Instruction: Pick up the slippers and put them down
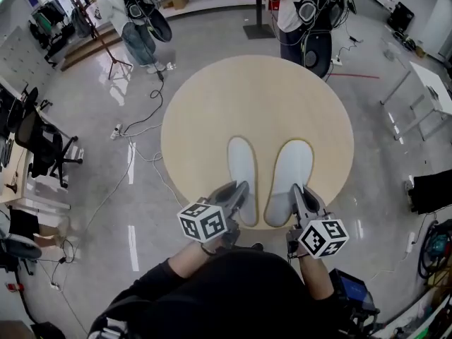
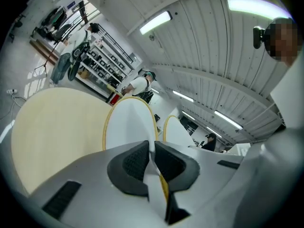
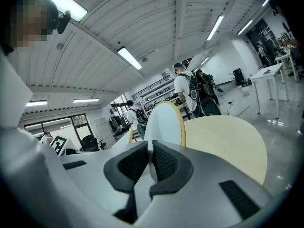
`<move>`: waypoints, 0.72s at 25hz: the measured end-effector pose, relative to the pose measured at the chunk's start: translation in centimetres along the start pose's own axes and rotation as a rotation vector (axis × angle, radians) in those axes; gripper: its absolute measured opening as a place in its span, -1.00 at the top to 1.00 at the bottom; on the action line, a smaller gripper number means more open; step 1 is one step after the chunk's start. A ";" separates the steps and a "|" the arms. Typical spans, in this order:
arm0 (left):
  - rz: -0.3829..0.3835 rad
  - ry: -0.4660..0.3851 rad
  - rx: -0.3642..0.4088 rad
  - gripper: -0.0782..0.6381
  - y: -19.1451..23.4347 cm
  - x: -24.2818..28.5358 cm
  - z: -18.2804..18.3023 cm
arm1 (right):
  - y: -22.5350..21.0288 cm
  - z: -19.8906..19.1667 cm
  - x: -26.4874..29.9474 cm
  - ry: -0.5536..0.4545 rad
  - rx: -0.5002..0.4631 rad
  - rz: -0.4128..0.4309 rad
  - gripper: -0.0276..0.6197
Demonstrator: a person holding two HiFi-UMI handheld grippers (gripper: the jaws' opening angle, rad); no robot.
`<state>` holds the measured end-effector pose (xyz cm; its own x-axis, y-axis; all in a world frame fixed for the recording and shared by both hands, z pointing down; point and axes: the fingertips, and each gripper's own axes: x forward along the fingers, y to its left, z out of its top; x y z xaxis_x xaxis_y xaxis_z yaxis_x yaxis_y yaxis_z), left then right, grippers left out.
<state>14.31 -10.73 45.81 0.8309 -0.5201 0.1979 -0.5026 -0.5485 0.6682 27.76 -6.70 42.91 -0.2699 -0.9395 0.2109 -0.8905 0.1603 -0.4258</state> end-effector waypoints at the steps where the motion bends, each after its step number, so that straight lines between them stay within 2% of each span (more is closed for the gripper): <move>1: 0.003 -0.009 -0.002 0.69 -0.5 -0.2 -0.3 | 0.0 0.1 -0.6 -0.001 -0.003 0.005 0.83; 5: 0.013 -0.041 -0.017 0.69 -1.9 -1.2 -1.2 | 0.2 0.1 -2.5 -0.010 -0.008 0.019 0.83; 10: 0.022 -0.050 0.000 0.69 -3.4 -2.0 -2.0 | 0.3 0.0 -4.3 -0.018 -0.006 0.036 0.83; 18: 0.041 -0.022 0.013 0.69 -3.9 -2.6 -3.4 | 0.1 -1.0 -5.4 -0.009 0.013 0.040 0.83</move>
<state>14.98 -5.02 45.11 0.8038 -0.5570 0.2089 -0.5394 -0.5346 0.6506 28.80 -1.30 42.61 -0.3016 -0.9351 0.1859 -0.8745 0.1936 -0.4447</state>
